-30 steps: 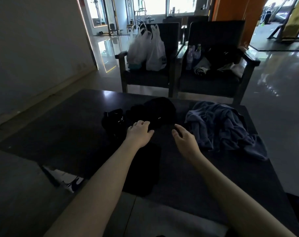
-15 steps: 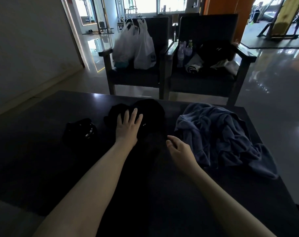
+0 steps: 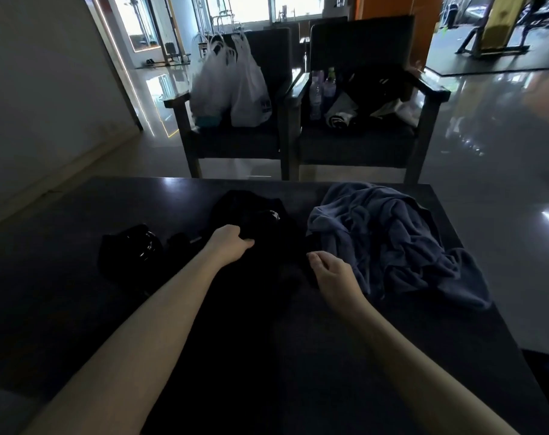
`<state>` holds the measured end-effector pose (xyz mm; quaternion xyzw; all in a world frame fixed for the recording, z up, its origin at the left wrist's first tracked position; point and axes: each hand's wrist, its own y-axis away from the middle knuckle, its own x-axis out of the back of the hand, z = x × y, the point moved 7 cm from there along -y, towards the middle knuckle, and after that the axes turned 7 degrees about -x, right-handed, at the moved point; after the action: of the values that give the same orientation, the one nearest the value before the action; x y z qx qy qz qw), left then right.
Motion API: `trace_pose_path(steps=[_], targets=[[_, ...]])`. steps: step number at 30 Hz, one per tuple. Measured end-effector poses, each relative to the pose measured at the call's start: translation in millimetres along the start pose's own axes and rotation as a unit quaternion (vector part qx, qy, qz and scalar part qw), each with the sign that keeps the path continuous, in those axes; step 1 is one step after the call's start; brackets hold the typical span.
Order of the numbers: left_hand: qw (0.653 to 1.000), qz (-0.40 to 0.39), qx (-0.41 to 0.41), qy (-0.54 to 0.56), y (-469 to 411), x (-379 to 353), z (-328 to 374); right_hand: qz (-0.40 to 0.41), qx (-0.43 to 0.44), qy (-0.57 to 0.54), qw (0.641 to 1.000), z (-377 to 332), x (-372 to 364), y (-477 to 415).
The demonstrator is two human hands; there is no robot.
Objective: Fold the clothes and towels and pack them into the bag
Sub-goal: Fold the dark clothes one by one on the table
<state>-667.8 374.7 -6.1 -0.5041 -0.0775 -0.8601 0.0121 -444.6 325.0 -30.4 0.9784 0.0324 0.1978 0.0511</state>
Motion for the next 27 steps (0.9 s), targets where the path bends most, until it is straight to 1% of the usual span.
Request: trace_pose_path(steps=[4,7,10,12,14,15,17,18,19,20,22,23,24,25,27], targets=[[0.988,-0.014,-0.003,0.151,33,-11,38,0.021,-0.041,-0.027,0.999,-1,20,9],[0.973,-0.035,-0.001,0.229,63,-23,70,0.015,-0.094,-0.072,0.993,3,34,13],[0.958,-0.071,-0.016,0.277,92,-39,100,0.018,-0.111,-0.127,0.986,3,51,20],[0.958,-0.11,-0.027,0.262,110,-54,117,0.023,-0.11,-0.122,0.986,4,64,28],[0.959,-0.166,-0.037,0.227,130,-72,131,0.024,-0.11,-0.095,0.989,11,77,34],[0.959,-0.205,-0.043,0.192,141,-80,137,0.026,-0.108,-0.072,0.991,15,83,37],[0.951,-0.295,-0.051,0.077,161,-91,142,0.036,-0.096,-0.027,0.994,22,96,46],[0.946,-0.319,-0.049,0.027,166,-91,140,0.041,-0.085,-0.004,0.996,23,102,51],[0.949,-0.311,-0.047,-0.002,165,-87,138,0.047,-0.074,0.019,0.996,24,108,55],[0.962,-0.269,-0.047,-0.018,161,-79,136,0.053,-0.065,0.034,0.996,25,113,59],[0.989,-0.123,-0.055,-0.065,145,-54,130,0.057,-0.056,0.047,0.996,28,119,64],[0.992,-0.069,-0.064,-0.081,141,-45,128,0.057,-0.053,0.052,0.996,30,122,67],[0.993,-0.054,-0.067,-0.077,137,-45,125,0.058,-0.046,0.058,0.996,32,124,70],[0.993,-0.076,-0.062,-0.059,134,-51,122,0.06,-0.036,0.065,0.995,33,126,72],[0.989,-0.144,-0.03,0.036,134,-73,118,0.066,-0.013,0.076,0.995,33,131,75]])
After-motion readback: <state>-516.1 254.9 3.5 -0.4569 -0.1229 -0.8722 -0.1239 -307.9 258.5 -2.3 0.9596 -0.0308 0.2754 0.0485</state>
